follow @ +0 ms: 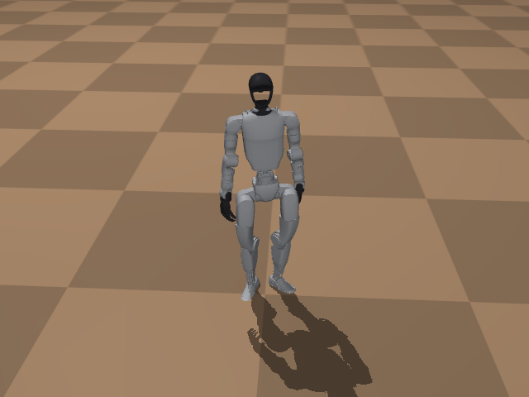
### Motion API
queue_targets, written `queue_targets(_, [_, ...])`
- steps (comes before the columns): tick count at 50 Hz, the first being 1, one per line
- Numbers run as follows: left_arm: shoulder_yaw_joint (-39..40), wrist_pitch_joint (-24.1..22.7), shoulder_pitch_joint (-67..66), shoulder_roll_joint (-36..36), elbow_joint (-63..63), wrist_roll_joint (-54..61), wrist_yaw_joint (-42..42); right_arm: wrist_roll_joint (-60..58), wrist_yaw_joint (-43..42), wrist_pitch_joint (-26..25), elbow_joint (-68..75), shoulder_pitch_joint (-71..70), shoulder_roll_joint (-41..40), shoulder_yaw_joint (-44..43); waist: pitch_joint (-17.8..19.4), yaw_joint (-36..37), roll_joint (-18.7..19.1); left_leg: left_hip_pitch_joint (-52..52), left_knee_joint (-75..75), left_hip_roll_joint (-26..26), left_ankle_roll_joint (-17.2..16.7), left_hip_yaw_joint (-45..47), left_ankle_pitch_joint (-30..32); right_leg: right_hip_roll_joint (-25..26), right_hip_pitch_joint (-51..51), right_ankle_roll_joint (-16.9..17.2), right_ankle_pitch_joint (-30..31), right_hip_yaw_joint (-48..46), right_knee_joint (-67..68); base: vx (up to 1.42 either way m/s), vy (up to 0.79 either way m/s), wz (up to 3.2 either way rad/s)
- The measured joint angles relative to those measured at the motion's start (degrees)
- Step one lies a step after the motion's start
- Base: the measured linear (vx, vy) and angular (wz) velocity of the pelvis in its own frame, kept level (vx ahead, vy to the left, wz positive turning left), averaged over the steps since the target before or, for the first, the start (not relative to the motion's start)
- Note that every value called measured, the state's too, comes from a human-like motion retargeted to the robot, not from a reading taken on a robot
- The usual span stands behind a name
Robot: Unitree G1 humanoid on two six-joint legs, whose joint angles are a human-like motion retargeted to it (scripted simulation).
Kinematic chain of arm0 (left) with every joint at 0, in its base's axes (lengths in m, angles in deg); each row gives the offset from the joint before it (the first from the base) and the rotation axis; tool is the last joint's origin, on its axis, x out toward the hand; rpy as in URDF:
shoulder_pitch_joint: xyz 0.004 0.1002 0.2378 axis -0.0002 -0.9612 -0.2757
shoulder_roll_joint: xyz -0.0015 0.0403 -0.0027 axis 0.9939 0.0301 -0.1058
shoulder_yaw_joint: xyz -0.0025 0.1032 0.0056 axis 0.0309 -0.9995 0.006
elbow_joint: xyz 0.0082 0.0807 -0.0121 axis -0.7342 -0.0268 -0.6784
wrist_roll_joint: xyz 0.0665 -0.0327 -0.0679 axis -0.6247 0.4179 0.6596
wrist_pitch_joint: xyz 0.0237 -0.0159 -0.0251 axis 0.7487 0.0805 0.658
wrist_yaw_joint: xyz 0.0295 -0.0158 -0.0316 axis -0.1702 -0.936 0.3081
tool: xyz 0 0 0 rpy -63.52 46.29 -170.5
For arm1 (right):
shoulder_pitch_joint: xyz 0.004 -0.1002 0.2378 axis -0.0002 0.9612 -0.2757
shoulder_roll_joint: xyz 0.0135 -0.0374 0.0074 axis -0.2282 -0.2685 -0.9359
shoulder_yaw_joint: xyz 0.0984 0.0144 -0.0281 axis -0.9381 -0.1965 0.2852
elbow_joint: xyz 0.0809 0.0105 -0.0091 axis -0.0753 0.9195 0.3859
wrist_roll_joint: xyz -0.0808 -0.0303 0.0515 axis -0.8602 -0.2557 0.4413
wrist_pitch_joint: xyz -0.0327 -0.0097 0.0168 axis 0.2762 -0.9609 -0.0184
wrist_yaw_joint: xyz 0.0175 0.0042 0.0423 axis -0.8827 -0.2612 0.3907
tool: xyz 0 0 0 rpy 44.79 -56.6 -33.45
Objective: In place motions
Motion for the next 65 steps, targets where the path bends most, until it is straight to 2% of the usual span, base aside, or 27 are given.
queue_targets(65, [0.13,-0.03,-0.34,-0.34,-0.01,0.01,-0.03,-0.12,0.89,0.03,-0.16,0.61,-0.44,-0.18,0.21,-0.40,0.24,-0.27,0.14,0.24,-0.15,0.25,-0.15,0.22,-0.40,-0.03,-0.13,0.21,-0.04,0.00,0.00,0.00])
